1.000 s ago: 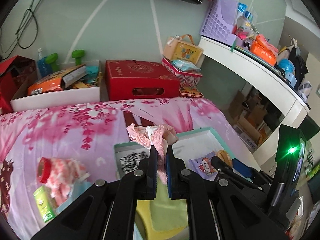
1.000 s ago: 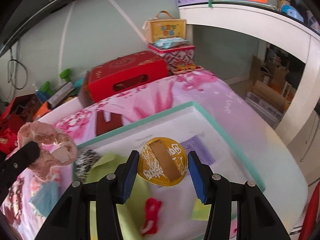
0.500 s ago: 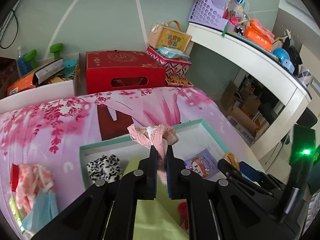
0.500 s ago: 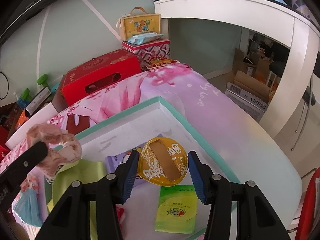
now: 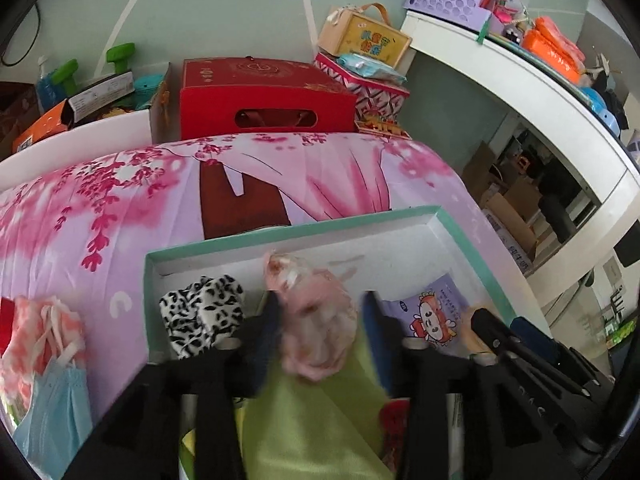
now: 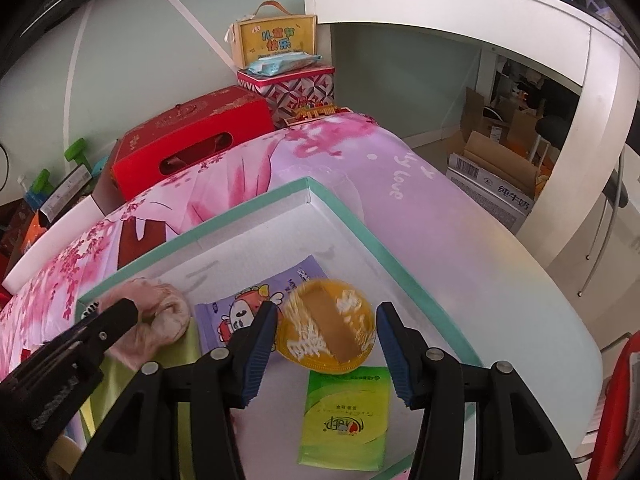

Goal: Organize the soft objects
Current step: 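Release the pink scrunchie with the left tool while the right tool releases the gold packet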

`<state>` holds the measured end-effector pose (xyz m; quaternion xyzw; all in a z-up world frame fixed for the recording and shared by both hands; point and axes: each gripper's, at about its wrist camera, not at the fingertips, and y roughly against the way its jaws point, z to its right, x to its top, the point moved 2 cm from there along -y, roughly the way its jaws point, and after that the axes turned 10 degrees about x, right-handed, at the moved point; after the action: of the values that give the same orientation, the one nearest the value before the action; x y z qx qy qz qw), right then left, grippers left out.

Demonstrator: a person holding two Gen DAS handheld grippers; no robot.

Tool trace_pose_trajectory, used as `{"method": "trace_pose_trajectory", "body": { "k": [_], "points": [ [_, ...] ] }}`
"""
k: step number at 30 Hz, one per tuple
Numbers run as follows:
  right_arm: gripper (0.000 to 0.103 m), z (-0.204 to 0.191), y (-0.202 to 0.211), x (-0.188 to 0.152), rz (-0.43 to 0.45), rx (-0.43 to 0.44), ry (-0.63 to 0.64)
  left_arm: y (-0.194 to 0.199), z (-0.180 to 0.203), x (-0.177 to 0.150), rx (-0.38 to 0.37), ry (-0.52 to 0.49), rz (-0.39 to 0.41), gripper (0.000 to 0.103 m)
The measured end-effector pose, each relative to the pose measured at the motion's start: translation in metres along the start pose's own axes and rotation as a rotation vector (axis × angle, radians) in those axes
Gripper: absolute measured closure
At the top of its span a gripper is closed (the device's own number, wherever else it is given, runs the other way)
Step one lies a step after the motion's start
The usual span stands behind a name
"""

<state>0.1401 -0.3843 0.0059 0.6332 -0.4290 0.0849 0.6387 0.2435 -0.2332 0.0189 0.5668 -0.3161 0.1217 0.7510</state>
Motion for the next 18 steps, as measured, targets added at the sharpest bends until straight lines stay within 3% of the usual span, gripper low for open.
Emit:
{"method": "trace_pose_trajectory", "body": {
  "k": [3,5,7,9,16,17,18],
  "points": [
    [0.038,0.001,-0.002,-0.001,-0.012,-0.015,0.008,0.008,-0.002,0.0,0.006,-0.003,0.009,0.044],
    [0.033,0.0,-0.003,-0.002,-0.018,-0.025,0.02,0.012,-0.006,0.0,0.025,0.001,0.012,0.034],
    [0.021,0.0,-0.004,-0.002,-0.022,-0.037,0.033,0.015,-0.011,0.0,0.042,0.013,0.007,0.031],
    [0.016,-0.001,-0.004,-0.003,-0.026,-0.056,0.051,0.018,-0.018,-0.002,0.055,0.029,-0.006,0.028],
    [0.014,-0.003,-0.006,-0.005,-0.048,-0.078,0.074,0.022,-0.036,-0.01,0.13,0.067,-0.028,0.01],
    [0.012,-0.003,-0.006,-0.005,-0.052,-0.08,0.075,0.022,-0.037,-0.011,0.142,0.066,-0.029,0.009],
    [0.003,-0.003,-0.006,-0.005,-0.054,-0.083,0.076,0.023,-0.038,-0.013,0.159,0.065,-0.029,0.009]
  ]
}}
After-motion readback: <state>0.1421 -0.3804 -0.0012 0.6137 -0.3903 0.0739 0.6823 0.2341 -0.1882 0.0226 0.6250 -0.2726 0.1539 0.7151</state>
